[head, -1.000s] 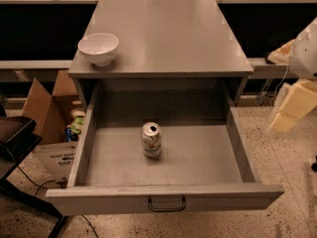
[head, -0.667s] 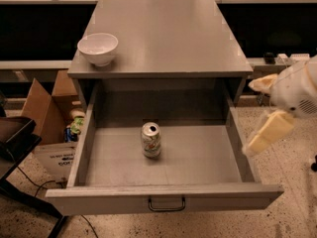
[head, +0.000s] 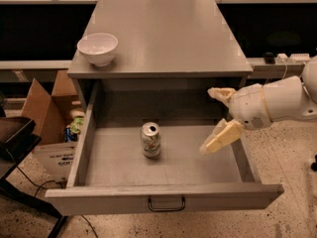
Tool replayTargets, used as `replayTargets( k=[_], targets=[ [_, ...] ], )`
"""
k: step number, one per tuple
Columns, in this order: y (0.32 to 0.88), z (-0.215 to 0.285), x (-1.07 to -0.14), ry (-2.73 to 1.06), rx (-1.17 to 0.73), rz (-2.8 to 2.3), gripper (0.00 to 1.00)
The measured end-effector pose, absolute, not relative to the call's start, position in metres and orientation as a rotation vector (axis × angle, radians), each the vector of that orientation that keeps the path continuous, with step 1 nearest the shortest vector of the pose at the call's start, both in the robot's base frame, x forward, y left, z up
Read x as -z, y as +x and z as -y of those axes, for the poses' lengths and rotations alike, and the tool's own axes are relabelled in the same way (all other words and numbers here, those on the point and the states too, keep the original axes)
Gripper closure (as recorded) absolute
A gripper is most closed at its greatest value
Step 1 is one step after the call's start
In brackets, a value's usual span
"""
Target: Pick 7up can from top drawer and place on counter
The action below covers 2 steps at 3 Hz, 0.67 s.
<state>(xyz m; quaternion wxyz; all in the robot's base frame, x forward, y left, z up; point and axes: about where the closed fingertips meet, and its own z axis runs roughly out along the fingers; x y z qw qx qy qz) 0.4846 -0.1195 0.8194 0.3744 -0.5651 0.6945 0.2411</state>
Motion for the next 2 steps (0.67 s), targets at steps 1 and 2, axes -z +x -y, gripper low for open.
replayTargets(
  k=[1,2],
  targets=[
    [0.485,0.119,-0.819,-1.447,-0.618,-1.778,0.00],
    [0.500,0.087,-0.795,-1.419,-0.721,-1.688,0.00]
  ],
)
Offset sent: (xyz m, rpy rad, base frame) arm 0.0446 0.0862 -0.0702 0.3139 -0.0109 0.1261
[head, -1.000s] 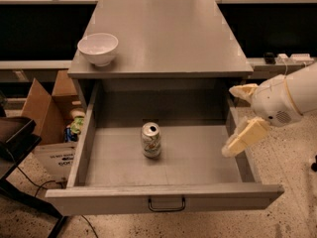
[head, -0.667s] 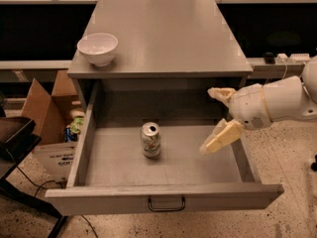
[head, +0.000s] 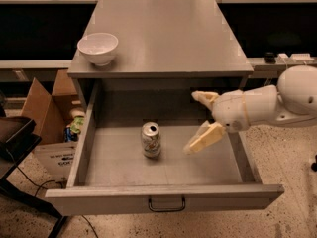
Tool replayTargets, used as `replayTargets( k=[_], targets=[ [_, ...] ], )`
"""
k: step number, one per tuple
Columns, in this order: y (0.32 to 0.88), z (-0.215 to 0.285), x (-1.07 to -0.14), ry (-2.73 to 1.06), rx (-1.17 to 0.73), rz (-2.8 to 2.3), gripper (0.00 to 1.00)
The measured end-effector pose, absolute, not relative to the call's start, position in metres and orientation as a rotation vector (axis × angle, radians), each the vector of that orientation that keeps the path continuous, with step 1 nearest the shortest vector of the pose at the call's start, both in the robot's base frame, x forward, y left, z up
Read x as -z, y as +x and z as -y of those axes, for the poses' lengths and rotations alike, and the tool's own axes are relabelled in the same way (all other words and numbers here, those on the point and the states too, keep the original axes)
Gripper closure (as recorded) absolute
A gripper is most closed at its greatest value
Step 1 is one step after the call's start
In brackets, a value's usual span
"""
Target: Pick 7up can from top drawer and place on counter
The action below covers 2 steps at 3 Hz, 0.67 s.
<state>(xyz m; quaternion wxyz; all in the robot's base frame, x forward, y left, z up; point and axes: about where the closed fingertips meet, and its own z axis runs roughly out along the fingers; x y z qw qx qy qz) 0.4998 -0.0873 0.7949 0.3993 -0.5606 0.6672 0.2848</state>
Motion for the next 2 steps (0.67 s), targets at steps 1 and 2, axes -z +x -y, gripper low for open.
replayTargets(
  k=[1,2],
  targets=[
    [0.523,0.041,-0.760,-1.320,-0.849,-1.532,0.00],
    [0.545,-0.003,-0.722,-1.228,-0.923,-1.403,0.00]
  ],
)
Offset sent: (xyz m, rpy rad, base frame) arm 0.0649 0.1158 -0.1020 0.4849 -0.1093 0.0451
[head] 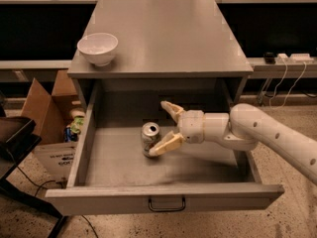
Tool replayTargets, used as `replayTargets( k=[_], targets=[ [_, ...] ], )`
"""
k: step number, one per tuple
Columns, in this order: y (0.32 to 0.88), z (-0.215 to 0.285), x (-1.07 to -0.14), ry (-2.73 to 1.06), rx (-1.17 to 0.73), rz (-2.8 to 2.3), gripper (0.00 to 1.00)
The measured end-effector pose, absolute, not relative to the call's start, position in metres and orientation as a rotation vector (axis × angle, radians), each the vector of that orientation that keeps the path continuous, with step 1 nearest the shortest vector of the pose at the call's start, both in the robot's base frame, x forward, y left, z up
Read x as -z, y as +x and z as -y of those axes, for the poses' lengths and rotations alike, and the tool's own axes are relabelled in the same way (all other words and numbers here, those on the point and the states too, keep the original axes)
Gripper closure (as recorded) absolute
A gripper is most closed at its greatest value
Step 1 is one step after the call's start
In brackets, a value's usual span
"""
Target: Pick 7up can from top drawer and place on counter
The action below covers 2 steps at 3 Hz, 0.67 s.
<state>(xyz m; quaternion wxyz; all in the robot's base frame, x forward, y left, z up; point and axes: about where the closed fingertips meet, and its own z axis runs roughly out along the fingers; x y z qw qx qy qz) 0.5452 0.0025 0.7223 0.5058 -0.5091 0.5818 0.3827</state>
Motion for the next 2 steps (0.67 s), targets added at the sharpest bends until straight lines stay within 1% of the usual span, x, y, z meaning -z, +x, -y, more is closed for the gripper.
replayTargets(
  k=[1,2],
  targets=[
    [0.554,-0.023,-0.704,-1.207,-0.934,-1.374,0.00],
    [0.560,-0.044,-0.678,-1.234,-0.926,-1.397,0.27]
  ],
)
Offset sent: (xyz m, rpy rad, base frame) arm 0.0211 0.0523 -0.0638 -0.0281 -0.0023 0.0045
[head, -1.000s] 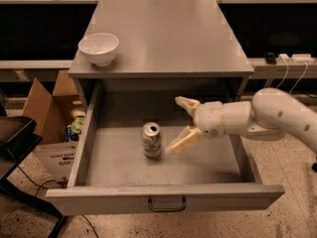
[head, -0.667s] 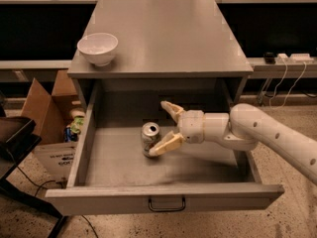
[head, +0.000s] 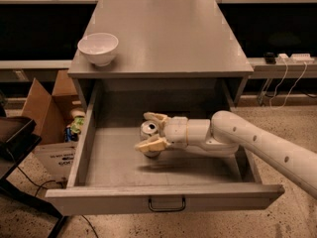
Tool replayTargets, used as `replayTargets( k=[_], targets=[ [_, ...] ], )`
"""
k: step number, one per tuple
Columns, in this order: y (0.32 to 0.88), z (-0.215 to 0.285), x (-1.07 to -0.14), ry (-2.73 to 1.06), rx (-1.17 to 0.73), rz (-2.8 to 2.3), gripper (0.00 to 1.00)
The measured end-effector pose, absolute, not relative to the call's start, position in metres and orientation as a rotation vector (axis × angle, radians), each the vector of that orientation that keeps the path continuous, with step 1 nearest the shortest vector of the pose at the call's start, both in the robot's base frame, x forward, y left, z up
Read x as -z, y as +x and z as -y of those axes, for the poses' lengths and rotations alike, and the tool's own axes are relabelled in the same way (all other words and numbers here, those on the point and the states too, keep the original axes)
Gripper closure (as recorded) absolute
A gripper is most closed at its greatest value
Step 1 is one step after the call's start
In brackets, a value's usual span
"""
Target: Pick 7up can from top drawer and place on counter
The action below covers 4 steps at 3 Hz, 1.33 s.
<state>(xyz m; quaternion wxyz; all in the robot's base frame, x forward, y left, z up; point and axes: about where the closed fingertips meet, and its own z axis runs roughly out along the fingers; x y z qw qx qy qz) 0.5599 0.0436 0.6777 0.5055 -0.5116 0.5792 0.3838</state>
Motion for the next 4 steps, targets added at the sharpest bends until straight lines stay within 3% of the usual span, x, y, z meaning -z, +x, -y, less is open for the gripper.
replayTargets(
  k=[1,2,3,4],
  targets=[
    [0.562,-0.052,-0.666,-1.243,-0.926,-1.411,0.50],
    [0.562,-0.050,-0.668,-1.240,-0.926,-1.421,0.81],
    [0.558,-0.039,-0.686,-1.249,-0.907,-1.446,1.00],
    [0.558,0.000,-0.734,-1.297,-0.832,-1.472,1.00]
  ],
)
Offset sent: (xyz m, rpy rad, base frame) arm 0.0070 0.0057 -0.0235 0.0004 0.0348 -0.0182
